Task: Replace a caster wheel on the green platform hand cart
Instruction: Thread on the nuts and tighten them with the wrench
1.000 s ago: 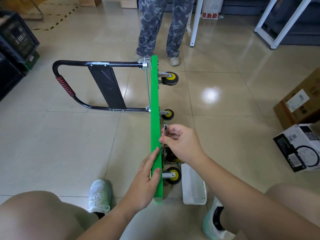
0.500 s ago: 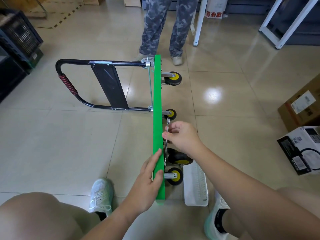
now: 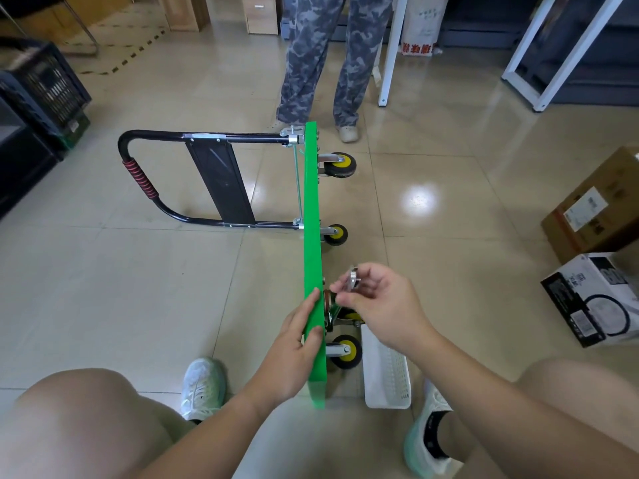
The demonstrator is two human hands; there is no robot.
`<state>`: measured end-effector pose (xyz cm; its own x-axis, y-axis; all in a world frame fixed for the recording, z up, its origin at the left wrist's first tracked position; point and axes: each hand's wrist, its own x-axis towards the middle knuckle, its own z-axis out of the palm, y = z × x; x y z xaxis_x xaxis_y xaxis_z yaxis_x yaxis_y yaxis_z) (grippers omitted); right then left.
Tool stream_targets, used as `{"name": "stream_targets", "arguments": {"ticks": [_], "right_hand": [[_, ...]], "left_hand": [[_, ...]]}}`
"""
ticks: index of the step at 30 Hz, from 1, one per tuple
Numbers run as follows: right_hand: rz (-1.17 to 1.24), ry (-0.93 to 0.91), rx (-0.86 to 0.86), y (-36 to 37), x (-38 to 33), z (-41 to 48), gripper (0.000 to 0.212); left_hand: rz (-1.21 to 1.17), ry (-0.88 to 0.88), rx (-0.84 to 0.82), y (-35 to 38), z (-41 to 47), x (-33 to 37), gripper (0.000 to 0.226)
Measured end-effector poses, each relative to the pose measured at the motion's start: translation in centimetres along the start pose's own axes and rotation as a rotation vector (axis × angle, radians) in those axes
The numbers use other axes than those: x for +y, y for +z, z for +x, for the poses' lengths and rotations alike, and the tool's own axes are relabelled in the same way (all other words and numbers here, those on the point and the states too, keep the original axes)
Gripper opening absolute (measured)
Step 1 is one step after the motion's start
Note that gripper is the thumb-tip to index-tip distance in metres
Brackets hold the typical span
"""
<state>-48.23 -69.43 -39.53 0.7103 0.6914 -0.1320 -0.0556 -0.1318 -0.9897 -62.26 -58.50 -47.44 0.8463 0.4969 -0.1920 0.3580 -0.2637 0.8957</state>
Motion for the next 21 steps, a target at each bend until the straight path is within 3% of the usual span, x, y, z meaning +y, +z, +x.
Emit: {"name": "stream_targets", "arguments": {"ticks": [10, 17, 21], "right_hand": [[-0.085, -0.194, 0.027, 1.9, 2.9, -3.1, 0.042], [-0.074, -0.127, -0.016, 2.4, 1.8, -0.7, 0.05], [-0.051, -0.09, 0.027, 2.4, 1.6, 0.7, 0.039]], "left_hand": [[-0.013, 0.014, 0.014, 0.1, 0.0, -0.4, 0.056], [-0.011, 0.042, 0.022, 0.3, -0.2, 0.3, 0.069], [-0.013, 0.068, 0.019, 0.2, -0.4, 0.4, 0.076]]}}
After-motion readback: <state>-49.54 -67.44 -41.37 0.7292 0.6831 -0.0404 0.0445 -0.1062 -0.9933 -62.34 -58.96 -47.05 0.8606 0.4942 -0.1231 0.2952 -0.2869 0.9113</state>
